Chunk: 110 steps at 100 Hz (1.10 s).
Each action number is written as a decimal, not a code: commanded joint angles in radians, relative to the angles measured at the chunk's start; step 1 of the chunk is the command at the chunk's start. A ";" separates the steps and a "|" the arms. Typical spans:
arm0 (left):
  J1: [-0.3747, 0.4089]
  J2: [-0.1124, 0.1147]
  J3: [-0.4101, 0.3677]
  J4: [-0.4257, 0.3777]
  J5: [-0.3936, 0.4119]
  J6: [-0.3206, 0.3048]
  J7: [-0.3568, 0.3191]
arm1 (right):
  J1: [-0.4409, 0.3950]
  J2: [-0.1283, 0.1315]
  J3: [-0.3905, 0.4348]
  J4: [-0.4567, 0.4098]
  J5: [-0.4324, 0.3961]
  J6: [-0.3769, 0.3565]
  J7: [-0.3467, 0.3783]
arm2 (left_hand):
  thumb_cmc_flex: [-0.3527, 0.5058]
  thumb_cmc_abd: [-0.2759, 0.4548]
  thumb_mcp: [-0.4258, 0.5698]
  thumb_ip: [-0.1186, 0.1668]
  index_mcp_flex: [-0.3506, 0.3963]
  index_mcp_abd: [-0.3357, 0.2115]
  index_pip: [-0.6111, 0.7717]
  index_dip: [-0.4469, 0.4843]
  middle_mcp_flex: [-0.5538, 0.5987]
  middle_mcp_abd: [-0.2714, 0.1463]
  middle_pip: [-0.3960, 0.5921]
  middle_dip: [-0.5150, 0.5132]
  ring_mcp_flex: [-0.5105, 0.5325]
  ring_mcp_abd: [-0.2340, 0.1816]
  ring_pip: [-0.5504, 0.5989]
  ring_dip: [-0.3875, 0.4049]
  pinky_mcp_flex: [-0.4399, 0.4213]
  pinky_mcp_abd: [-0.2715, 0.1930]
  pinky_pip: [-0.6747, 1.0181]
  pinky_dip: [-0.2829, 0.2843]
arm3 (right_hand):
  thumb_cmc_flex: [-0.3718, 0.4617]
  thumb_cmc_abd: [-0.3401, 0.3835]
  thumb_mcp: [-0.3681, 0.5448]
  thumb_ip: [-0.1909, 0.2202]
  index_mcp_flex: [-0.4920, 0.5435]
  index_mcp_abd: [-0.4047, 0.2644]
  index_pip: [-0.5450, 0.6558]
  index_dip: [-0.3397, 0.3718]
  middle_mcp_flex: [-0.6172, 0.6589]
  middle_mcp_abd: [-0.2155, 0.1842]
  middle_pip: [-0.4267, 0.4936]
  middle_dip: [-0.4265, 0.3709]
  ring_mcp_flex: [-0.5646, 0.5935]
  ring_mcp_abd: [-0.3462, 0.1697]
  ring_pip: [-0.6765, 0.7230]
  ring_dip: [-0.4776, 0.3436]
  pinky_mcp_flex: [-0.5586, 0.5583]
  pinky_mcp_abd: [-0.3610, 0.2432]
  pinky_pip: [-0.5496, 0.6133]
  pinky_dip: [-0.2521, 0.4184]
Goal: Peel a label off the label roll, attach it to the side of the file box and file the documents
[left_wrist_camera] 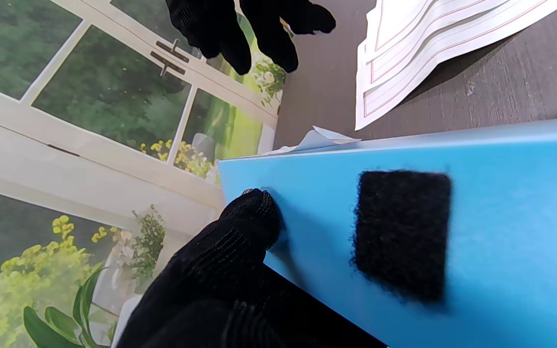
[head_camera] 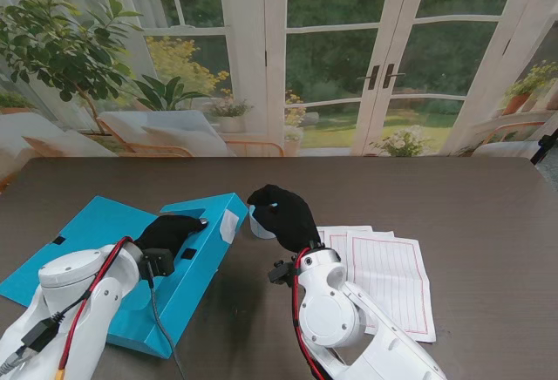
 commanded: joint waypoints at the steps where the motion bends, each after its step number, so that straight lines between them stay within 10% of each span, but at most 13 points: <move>1: 0.000 -0.008 0.000 -0.011 0.002 0.005 -0.008 | -0.011 0.012 0.012 -0.025 -0.010 -0.004 0.025 | 0.114 0.031 0.095 0.040 0.028 -0.066 0.063 0.003 0.030 -0.010 0.039 0.019 0.043 0.103 0.048 0.013 -0.041 -0.063 0.016 0.020 | -0.019 0.028 -0.029 -0.025 -0.024 -0.021 0.011 0.000 -0.034 -0.018 0.014 -0.001 -0.025 -0.018 0.000 0.001 -0.379 -0.041 -0.018 0.010; 110: -0.060 -0.057 0.048 0.023 0.128 0.100 0.147 | -0.140 0.076 0.167 -0.126 -0.041 -0.103 0.125 | 0.114 0.037 0.093 0.037 0.019 -0.066 0.071 0.002 0.022 -0.012 0.042 0.018 0.033 0.099 0.043 0.011 -0.050 -0.074 0.011 0.014 | -0.025 0.034 -0.032 -0.034 -0.015 -0.016 -0.004 0.002 -0.026 -0.014 0.003 -0.001 -0.029 -0.016 -0.006 0.001 -0.383 -0.042 -0.030 0.020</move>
